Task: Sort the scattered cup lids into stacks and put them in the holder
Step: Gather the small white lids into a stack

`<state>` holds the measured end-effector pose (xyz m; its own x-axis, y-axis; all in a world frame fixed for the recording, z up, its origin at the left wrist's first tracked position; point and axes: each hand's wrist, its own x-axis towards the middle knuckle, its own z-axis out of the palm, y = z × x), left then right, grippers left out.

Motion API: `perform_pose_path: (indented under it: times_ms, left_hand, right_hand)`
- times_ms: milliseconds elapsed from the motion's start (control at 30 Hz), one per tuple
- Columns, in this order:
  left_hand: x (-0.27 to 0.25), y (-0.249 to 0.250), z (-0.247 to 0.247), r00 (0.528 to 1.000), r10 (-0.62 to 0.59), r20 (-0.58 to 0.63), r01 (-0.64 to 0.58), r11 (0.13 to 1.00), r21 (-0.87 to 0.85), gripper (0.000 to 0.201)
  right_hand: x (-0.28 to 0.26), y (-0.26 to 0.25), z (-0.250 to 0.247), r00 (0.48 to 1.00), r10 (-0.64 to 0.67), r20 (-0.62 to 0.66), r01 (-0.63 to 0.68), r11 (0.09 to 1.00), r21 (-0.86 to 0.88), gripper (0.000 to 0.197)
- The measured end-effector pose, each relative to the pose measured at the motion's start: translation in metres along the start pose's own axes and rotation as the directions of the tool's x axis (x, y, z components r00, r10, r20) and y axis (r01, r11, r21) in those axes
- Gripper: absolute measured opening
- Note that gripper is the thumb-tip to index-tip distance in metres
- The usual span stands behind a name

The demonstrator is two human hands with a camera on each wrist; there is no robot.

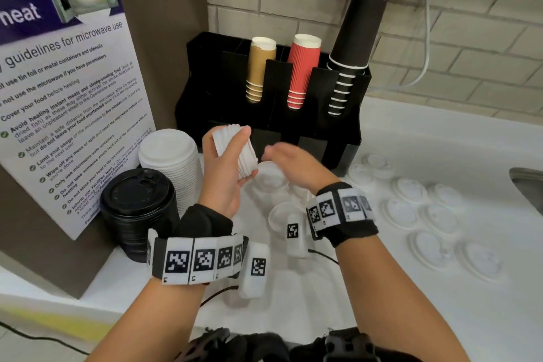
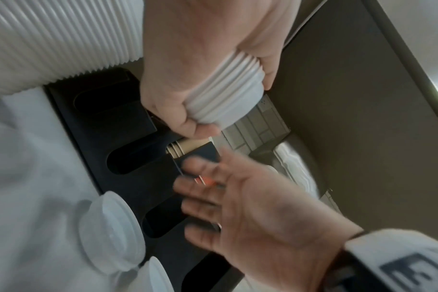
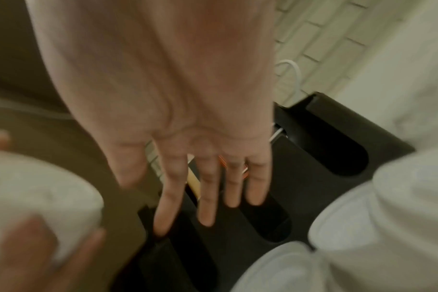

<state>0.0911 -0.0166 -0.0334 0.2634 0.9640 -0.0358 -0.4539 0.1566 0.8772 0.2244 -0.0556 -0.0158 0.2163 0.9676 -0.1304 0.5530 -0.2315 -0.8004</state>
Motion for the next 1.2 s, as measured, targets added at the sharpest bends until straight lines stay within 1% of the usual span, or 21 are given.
perform_pose_path:
  times_ms: [33,67,133,233,267,300,367,400,433,467,500,567,633,667,733,767,900,1000,1100,1133,1200]
  left_hand:
    - [0.0,-0.001,-0.001,1.0,-0.002,-0.006,0.002,1.0,0.003,0.028]
    - [0.0,0.0,-0.001,1.0,-0.002,-0.008,0.002,1.0,0.006,0.027]
    - [-0.002,-0.001,-0.001,1.0,-0.008,-0.006,0.008,1.0,0.009,0.025]
    - [-0.004,-0.001,-0.004,1.0,-0.005,-0.008,0.005,1.0,0.01,0.025]
    - [-0.004,-0.001,-0.006,1.0,0.003,-0.012,-0.003,1.0,0.016,0.026]
    - [-0.004,-0.001,-0.008,1.0,0.014,-0.019,-0.014,1.0,0.026,0.026]
    - [-0.003,-0.001,-0.011,0.999,0.032,-0.04,-0.03,0.998,0.052,0.026]
    - [-0.002,-0.002,-0.013,0.998,0.041,-0.05,-0.038,0.997,0.069,0.027]
    - [-0.002,-0.003,-0.015,0.997,0.051,-0.057,-0.046,0.995,0.089,0.029]
    - [-0.003,-0.004,-0.015,0.997,0.058,-0.059,-0.052,0.993,0.11,0.031]
    - [-0.003,-0.004,-0.016,0.997,0.059,-0.055,-0.051,0.99,0.131,0.035]
    - [-0.006,-0.004,-0.013,1.0,0.002,-0.016,0.0,0.987,0.159,0.049]
    - [-0.008,-0.004,-0.01,0.986,-0.149,0.071,0.136,0.978,0.16,0.067]
    - [-0.009,-0.004,-0.008,0.964,-0.235,0.122,0.218,0.966,0.142,0.073]
    - [-0.011,-0.003,-0.007,0.912,-0.355,0.206,0.344,0.935,0.085,0.084]
    - [-0.011,-0.003,-0.006,0.901,-0.373,0.222,0.367,0.928,0.068,0.087]
    - [-0.012,-0.005,-0.003,0.923,-0.332,0.194,0.329,0.943,0.05,0.082]
    - [-0.013,-0.006,0.002,0.939,-0.308,0.153,0.312,0.95,0.0,0.074]
    - [-0.014,-0.009,0.007,0.959,-0.259,0.113,0.259,0.966,0.017,0.055]
    - [-0.015,-0.011,0.008,0.962,-0.251,0.106,0.25,0.968,0.029,0.055]
    - [-0.015,-0.011,0.007,0.96,-0.254,0.121,0.252,0.967,0.033,0.065]
  right_hand:
    - [0.004,0.002,0.003,0.993,0.109,0.05,-0.1,0.983,-0.154,0.038]
    - [0.007,0.001,0.008,0.977,0.198,0.079,-0.162,0.932,-0.326,0.039]
    - [0.013,0.004,0.017,0.937,0.322,0.134,-0.198,0.806,-0.557,0.045]
    - [0.018,0.008,0.028,0.919,0.366,0.148,-0.162,0.691,-0.705,0.053]
    - [0.019,0.009,0.028,0.92,0.364,0.147,-0.148,0.669,-0.728,0.051]
    - [0.018,0.008,0.024,0.937,0.318,0.143,-0.121,0.681,-0.723,0.047]
    - [0.014,0.008,0.009,0.982,0.147,0.12,-0.043,0.787,-0.616,0.03]
    - [0.01,0.009,0.0,0.992,0.056,0.113,0.01,0.857,-0.516,0.019]
    - [0.005,0.009,-0.009,0.993,-0.02,0.112,0.062,0.92,-0.386,0.015]
    - [0.0,0.008,-0.018,0.988,-0.075,0.137,0.107,0.963,-0.246,0.018]
    - [-0.007,0.006,-0.024,0.975,-0.123,0.187,0.144,0.984,-0.104,0.019]
    - [-0.017,0.001,-0.029,0.941,-0.206,0.269,0.159,0.969,0.187,0.018]
    - [-0.022,-0.001,-0.029,0.936,-0.255,0.242,0.135,0.897,0.421,0.018]
    - [-0.024,0.0,-0.028,0.945,-0.257,0.2,0.134,0.868,0.478,0.021]
    - [-0.026,0.002,-0.024,0.967,-0.227,0.115,0.135,0.84,0.526,0.026]
    - [-0.027,0.004,-0.022,0.974,-0.21,0.081,0.133,0.828,0.545,0.025]
    - [-0.031,0.009,-0.013,0.985,-0.152,-0.077,0.169,0.807,0.566,0.018]
    - [-0.036,0.014,-0.004,0.974,-0.173,-0.147,0.226,0.798,0.559,0.008]
    - [-0.04,0.02,0.003,0.946,-0.269,-0.183,0.32,0.867,0.381,0.044]
    - [-0.041,0.021,0.004,0.937,-0.293,-0.187,0.341,0.882,0.326,0.053]
    - [-0.042,0.023,0.003,0.93,-0.314,-0.189,0.358,0.89,0.283,0.062]
